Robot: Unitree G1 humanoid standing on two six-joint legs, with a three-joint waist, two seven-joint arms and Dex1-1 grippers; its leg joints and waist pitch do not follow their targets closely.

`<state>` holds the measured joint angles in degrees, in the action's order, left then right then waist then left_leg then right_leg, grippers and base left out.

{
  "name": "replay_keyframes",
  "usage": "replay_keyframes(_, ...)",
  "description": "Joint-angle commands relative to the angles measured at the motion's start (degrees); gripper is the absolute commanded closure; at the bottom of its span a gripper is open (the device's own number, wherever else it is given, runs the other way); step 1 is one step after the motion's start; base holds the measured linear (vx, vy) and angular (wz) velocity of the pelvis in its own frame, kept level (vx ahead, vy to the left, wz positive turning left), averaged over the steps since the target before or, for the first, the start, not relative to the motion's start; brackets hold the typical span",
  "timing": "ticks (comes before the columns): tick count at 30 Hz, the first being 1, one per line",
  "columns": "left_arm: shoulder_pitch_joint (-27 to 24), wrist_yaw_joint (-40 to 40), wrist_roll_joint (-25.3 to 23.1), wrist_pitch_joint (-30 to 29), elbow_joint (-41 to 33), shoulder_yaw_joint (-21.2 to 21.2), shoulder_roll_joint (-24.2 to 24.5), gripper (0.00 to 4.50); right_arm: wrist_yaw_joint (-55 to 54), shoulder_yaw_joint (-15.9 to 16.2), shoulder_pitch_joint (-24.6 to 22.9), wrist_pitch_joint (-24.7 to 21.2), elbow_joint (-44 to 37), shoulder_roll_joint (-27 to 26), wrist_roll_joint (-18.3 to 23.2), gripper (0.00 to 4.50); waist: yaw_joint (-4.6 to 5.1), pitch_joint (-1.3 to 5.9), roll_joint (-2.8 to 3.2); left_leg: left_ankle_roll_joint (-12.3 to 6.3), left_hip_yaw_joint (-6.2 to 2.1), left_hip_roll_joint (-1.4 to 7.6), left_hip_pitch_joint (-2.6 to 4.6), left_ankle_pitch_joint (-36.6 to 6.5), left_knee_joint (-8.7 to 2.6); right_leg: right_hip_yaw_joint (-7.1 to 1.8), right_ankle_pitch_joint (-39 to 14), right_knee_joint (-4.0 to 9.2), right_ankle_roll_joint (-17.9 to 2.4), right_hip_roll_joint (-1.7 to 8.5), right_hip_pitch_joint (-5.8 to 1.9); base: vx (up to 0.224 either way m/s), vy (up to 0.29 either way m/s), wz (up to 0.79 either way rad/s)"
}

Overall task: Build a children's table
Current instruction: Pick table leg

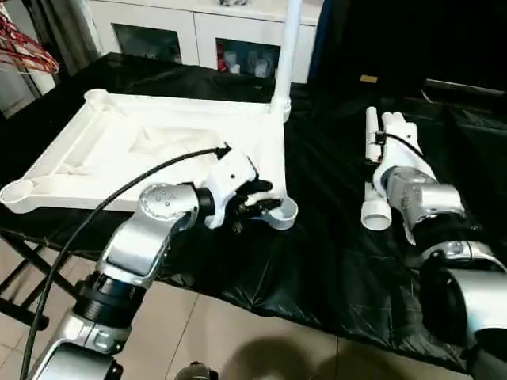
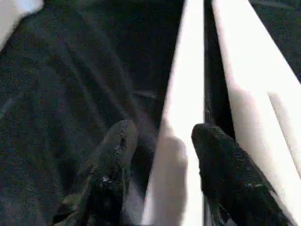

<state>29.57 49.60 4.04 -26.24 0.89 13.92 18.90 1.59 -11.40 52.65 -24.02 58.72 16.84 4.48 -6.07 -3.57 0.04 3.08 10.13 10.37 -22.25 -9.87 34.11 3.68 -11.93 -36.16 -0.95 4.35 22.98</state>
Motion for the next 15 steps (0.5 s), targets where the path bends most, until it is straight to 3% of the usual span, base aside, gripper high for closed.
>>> replay_keyframes(1, -0.4, 0.0, 0.6, -1.1, -1.9, 0.5, 0.6, 2.30, -0.6, -0.7, 1.8, 0.8, 1.3, 1.0, -0.5, 1.99, 0.03, 4.55, -1.11, -1.16, -0.33, 2.18, 0.95, -4.3, -3.33, -2.58, -1.1, 3.19, -11.9, 3.83, -3.21, 0.000, 0.000, 0.00)
replay_keyframes(4, -1.0, -0.3, 0.9, -2.7, -3.3, 0.5, 0.8, 1.90, -1.2, -0.4, 3.0, 1.7, 4.5, 1.8, -0.8, 1.63, 0.16, 4.47, -1.27, -1.36, -0.25, 2.17, 0.95, -4.3, -3.30, -2.54, -0.9, 3.14, -12.1, 3.77, -3.15, 0.000, 0.000, 0.00)
replay_keyframes(5, -1.3, -0.4, 0.8, -3.1, -3.8, 0.8, 0.9, 1.83, -1.3, -0.3, 3.6, 1.5, 6.4, 2.2, -1.0, 1.55, 0.24, 4.43, -1.89, -1.57, -0.18, 2.14, 0.83, -4.0, -3.26, -2.56, -0.8, 3.08, -12.1, 3.74, -3.29, 0.000, 0.000, 0.00)
replay_keyframes(7, -1.3, -0.7, 0.2, -3.1, -4.1, 1.2, 1.1, 1.70, 0.1, -0.3, 4.2, 0.5, 8.3, 2.5, -0.8, 1.44, 0.23, 4.38, -1.60, -1.67, -0.15, 2.11, 0.86, -4.0, -3.18, -2.55, -0.9, 3.10, -12.1, 3.72, -3.14, 0.000, 0.000, 0.00)
replay_keyframes(15, -1.0, -1.4, -1.1, -2.9, -4.3, 2.1, 1.7, 1.02, 4.3, -1.6, 5.6, -4.0, 13.6, 3.6, 0.5, 1.25, 0.42, 4.42, -2.35, -2.40, -0.13, 2.25, 0.89, -3.1, -3.04, -2.55, 1.7, 2.79, -13.4, 3.77, -3.31, 0.000, 0.000, 0.00)
